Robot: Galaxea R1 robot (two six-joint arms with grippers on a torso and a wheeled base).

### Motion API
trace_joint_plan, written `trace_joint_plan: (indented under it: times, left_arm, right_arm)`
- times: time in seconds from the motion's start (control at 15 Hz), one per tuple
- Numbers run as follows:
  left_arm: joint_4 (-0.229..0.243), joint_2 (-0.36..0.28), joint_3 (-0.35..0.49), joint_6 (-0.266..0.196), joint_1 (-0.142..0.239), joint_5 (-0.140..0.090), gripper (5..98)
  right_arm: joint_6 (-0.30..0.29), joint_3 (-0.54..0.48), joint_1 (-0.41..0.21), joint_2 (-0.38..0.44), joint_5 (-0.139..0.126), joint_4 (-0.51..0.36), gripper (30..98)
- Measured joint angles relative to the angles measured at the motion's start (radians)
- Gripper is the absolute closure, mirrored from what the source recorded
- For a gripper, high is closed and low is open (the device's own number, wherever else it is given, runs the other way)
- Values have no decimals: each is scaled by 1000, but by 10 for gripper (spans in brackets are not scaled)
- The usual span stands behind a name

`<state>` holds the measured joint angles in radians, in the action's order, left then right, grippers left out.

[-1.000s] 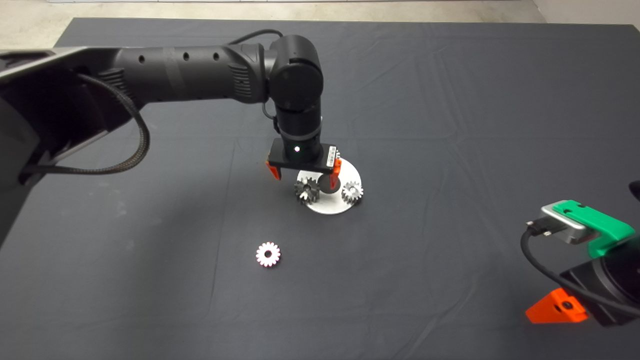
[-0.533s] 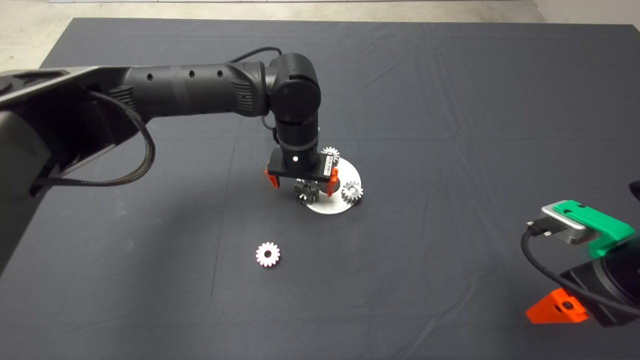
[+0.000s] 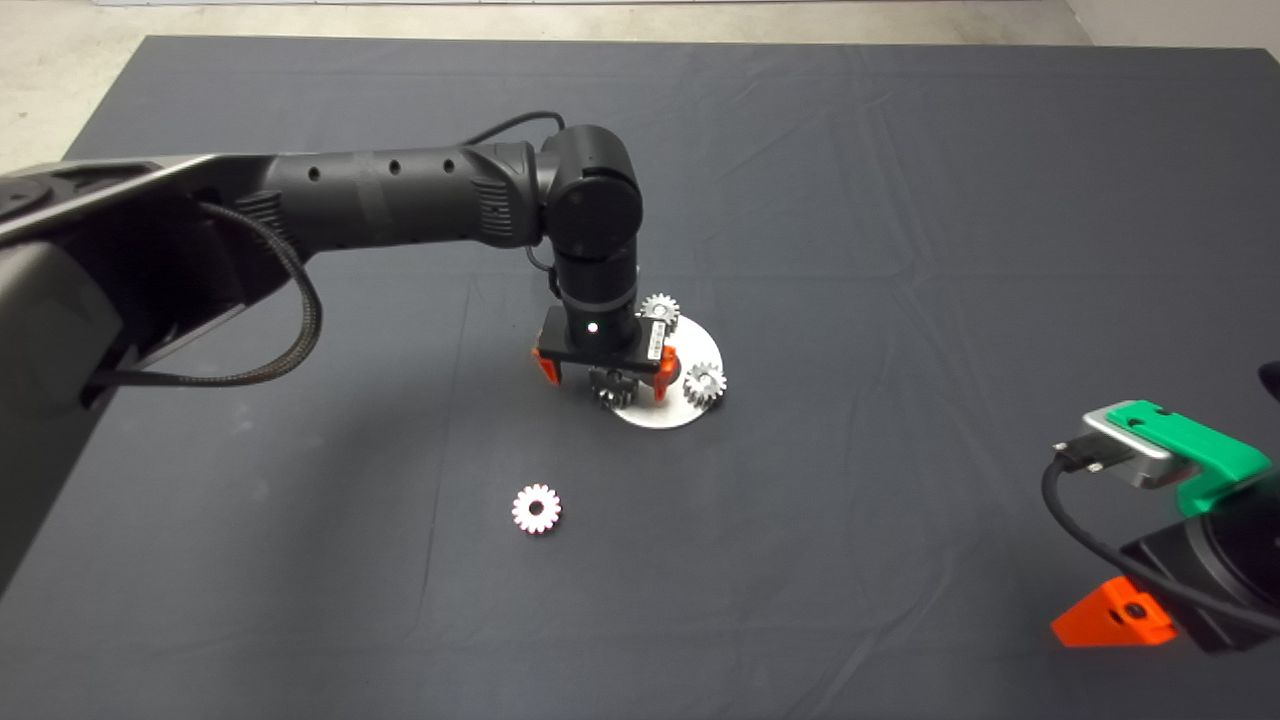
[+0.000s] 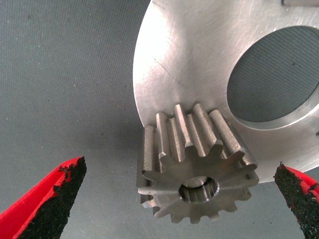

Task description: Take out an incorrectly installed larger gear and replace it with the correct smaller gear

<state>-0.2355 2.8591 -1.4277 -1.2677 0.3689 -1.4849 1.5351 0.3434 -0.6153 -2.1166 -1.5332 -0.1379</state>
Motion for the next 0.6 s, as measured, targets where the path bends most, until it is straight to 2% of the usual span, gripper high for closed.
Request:
trace_joint_plan:
  times: [0.33, 0.47, 0.6]
  left_arm:
    - [-5, 6, -17, 25, 0, 1, 90]
    - [-6, 6, -30, 28, 0, 1, 140]
    - [-6, 6, -32, 30, 0, 1, 149]
  right_arm:
    - [0, 0, 0, 0, 0, 0, 316]
    - [0, 0, 0, 0, 0, 0, 316]
    - [0, 0, 0, 0, 0, 0, 316]
